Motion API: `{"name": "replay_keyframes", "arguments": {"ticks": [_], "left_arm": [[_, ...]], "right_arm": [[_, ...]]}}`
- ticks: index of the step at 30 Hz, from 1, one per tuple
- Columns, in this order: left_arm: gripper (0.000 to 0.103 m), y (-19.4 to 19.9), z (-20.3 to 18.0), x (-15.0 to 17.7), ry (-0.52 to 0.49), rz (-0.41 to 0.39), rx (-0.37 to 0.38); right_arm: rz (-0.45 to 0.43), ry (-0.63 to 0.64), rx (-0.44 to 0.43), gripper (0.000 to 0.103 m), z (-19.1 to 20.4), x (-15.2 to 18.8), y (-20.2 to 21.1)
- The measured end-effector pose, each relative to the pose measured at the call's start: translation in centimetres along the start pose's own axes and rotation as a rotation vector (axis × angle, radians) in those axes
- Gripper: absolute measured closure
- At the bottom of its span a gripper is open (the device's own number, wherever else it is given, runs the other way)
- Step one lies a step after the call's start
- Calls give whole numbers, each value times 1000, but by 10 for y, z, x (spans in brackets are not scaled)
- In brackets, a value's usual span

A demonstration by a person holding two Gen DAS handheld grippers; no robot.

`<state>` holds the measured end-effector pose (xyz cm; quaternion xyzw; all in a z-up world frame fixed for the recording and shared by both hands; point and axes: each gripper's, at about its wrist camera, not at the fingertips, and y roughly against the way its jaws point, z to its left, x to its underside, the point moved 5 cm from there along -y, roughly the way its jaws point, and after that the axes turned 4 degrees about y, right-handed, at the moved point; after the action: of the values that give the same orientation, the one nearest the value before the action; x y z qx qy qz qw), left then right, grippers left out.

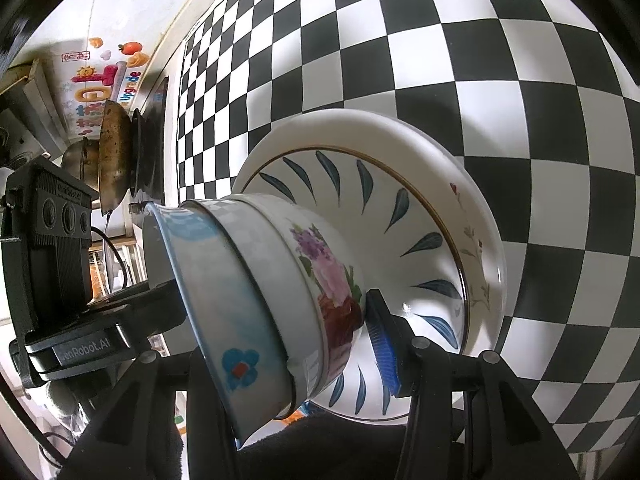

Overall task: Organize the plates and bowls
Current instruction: 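Move the bowl stack with both grippers over the center of the plates, then lower the bowl stack onto the plate stack with both grippers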

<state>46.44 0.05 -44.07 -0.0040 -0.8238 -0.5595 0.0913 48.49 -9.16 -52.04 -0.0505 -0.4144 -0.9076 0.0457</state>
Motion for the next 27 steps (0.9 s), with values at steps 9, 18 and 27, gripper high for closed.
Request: {"name": "replay_keyframes", "arguments": {"ticks": [9,18,27], "left_arm": [[53,3,-3,0,-2,-9,-4],[53,3,-8,1,-19,-15,-12],[53,15,-11,5,-47,-57,-62]], "right_arm": [[10,2,30,54,2,3,2],[9,2,53,54,-1,5,6],[-7,46,140,54,10,7,14]]}}
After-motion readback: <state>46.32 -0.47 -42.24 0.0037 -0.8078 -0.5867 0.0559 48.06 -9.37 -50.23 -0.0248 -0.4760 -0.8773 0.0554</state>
